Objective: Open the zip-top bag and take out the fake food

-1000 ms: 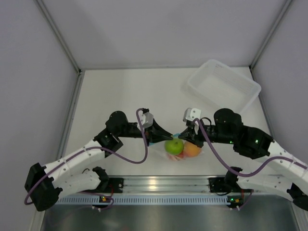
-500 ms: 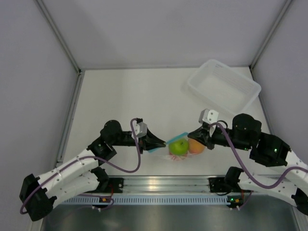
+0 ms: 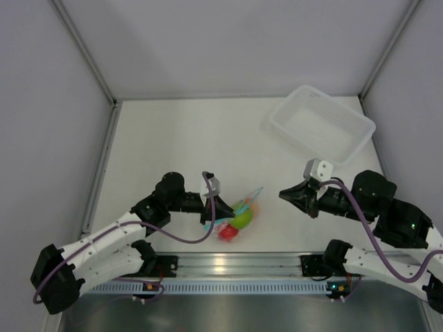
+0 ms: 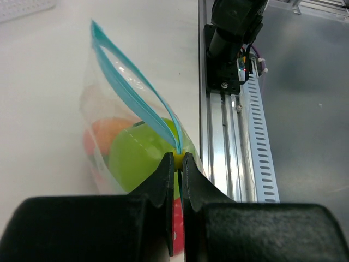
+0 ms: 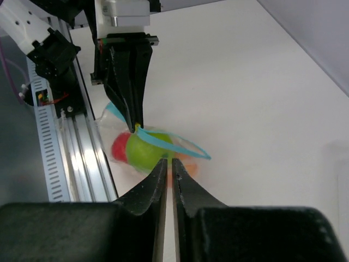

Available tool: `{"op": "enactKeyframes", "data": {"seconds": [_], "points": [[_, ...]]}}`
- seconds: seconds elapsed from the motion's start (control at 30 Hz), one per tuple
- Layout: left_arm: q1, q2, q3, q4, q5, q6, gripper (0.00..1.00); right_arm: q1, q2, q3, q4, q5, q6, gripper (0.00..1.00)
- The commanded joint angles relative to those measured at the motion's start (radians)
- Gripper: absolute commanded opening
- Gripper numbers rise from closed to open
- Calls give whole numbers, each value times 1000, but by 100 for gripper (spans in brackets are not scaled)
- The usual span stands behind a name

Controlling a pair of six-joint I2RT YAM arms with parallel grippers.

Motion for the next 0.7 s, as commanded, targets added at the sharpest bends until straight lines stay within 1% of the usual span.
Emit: {"op": "enactKeyframes", "data": {"seconds": [0.0,0.03,0.07,0.1,0.17,0.2,0.3,0.4,0.53,0.63,0.67], "points": [[5,11,57,26,43,34,0,10,46,-43,2,15,30,11],[5,16,63,26,54,41,0,10,54,-51,8,16,36,19],[5,19,78,16,63,46,0,10,58,-66,8,4,39,30],[5,30,87,3,86,52,0,8,69,-75,11,-11,38,50],[5,47,119,-35,117,74,0,10,71,-101,48,-5,44,59],[5,53,130,-47,150,81,0,8,74,-112,60,-5,42,66],[5,67,165,-83,163,101,0,10,86,-141,125,-7,52,70],[5,77,184,-93,166,114,0,10,121,-129,117,64,67,71],[5,93,225,-135,200,140,0,8,118,-121,94,-43,23,70],[5,94,254,-210,220,172,0,8,74,-134,131,-30,7,73],[5,96,259,-222,247,183,0,8,57,-150,146,-25,-3,74]]}}
